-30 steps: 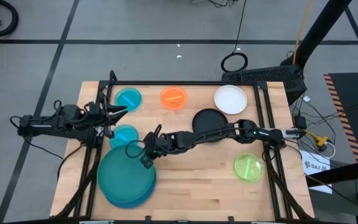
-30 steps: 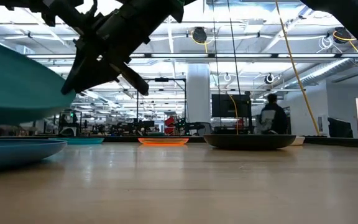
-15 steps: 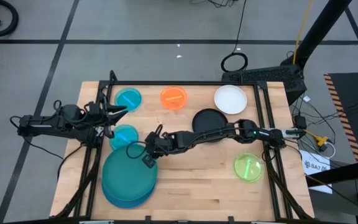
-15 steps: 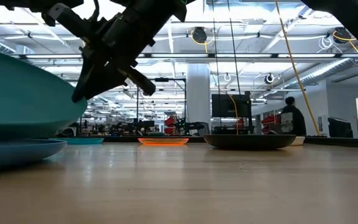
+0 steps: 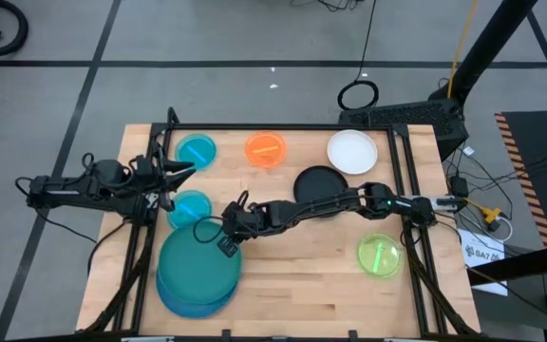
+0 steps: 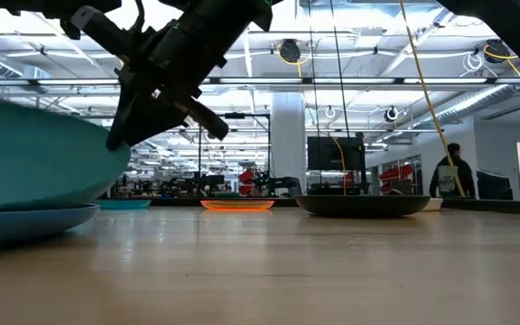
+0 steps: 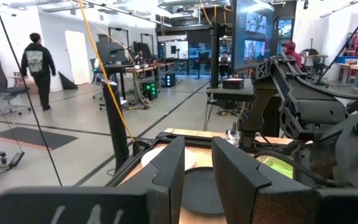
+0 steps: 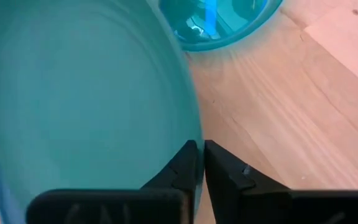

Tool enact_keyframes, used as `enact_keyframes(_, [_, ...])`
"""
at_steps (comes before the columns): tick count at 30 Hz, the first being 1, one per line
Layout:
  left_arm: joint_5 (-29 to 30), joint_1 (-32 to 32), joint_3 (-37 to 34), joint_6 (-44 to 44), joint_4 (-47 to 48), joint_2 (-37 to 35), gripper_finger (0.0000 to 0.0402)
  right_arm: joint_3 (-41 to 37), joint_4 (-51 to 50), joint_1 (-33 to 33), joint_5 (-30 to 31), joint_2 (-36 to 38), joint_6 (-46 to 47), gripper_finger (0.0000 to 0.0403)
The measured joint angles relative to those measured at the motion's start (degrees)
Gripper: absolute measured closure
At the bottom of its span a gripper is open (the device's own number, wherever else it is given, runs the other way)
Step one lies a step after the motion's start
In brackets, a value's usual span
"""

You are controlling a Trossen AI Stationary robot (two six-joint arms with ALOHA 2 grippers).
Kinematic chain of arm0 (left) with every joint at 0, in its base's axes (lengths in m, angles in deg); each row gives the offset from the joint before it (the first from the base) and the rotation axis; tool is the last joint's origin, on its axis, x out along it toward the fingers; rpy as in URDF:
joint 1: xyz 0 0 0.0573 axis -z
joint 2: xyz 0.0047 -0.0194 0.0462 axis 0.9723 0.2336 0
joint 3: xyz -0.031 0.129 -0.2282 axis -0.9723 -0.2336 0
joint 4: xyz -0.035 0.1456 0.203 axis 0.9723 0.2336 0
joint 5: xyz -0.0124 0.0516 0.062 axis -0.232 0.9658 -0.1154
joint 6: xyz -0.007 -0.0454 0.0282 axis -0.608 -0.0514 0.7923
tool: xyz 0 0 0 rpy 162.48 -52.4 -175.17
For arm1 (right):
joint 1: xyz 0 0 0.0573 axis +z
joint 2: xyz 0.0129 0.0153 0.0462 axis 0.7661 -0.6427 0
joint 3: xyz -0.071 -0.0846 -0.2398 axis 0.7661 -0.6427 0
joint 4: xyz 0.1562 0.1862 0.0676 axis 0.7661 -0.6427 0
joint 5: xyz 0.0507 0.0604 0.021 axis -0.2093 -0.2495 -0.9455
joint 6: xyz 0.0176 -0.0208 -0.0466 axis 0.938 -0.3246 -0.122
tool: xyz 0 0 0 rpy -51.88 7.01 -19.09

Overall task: Stack plastic plates
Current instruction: Stack the green plate on top of the blue plate

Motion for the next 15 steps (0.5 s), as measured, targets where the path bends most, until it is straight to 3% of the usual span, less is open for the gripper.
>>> enact_keyframes(7, [0.0, 0.0, 0.0, -0.5, 0.0, 0.0, 0.0314, 0.0, 0.0, 0.0, 0.1, 0.0, 0.0, 0.0334])
enact_keyframes(15, [0.0, 0.0, 0.0, -0.7, 0.0, 0.0, 0.0314, 0.0, 1.0, 0.0, 0.2, 0.0, 0.0, 0.0315])
